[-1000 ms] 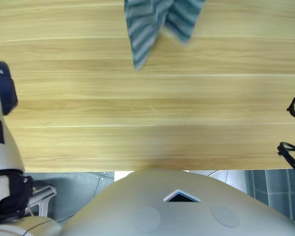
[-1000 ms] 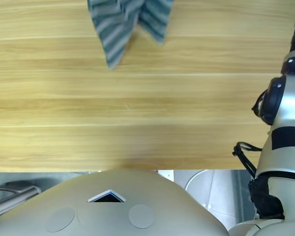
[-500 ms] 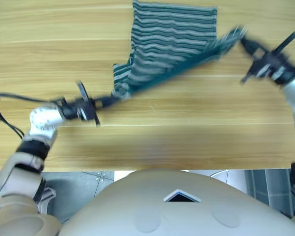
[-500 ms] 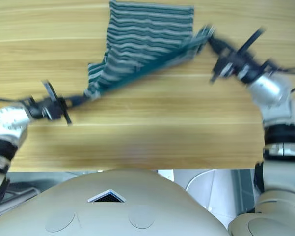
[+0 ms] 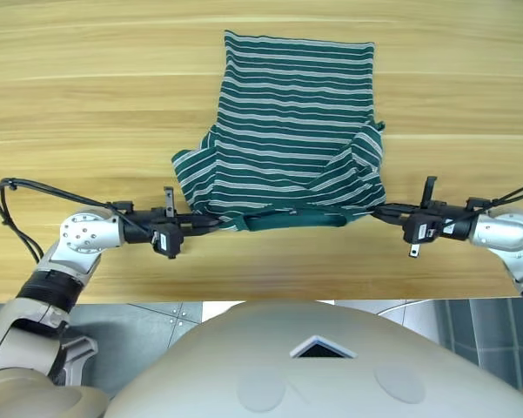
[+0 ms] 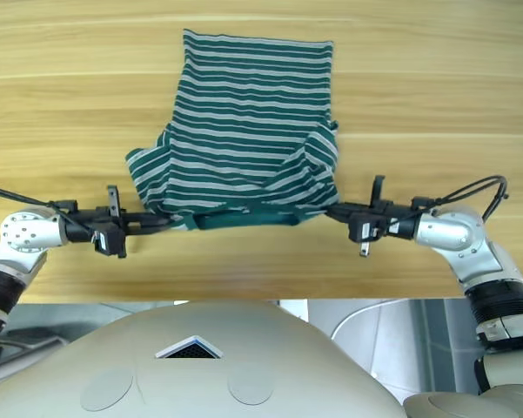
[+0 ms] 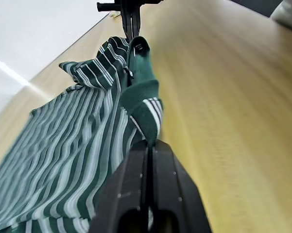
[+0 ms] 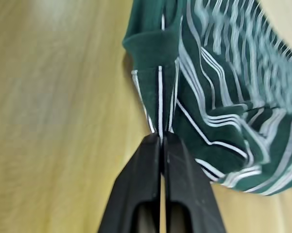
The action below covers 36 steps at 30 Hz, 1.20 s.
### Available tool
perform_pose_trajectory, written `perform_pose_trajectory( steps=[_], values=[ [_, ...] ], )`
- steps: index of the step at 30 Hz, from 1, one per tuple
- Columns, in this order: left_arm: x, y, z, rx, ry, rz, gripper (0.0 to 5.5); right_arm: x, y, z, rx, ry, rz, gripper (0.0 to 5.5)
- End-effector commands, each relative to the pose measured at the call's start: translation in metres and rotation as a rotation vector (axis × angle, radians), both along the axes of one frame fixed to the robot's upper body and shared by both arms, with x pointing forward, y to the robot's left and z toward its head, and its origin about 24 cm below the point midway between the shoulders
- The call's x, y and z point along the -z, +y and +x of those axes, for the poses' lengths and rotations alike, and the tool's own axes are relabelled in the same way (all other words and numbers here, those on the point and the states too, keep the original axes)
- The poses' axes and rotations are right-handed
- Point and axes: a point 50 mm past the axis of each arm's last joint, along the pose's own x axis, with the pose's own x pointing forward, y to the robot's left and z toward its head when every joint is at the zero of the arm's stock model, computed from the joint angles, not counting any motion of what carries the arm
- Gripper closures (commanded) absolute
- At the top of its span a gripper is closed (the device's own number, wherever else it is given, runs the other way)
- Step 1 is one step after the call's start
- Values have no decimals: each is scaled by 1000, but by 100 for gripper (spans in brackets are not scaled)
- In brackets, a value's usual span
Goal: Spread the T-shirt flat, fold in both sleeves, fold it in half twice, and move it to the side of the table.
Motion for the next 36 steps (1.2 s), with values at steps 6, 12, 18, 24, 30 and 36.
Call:
perform_pose_trajectory(
  steps=[6,12,18,24,30,36],
  values=[
    [-14,-6,-16,104,40,21,411,-6,8,-26,-91,121,62,550],
    [-16,-6,-18,100,53,11,321,-7,10,-33,-100,170,84,477],
    [-49,2,4,5,-39,-135,234,-10,6,-25,-46,122,73,381],
    [-75,13,34,-104,-175,-209,211,-47,1,-25,-70,-36,246,335],
    [-32,9,58,-167,-219,13,267,-75,-10,-6,38,-186,399,397],
    [16,5,58,-110,-164,252,376,-53,-8,17,125,-204,251,514]
  ],
)
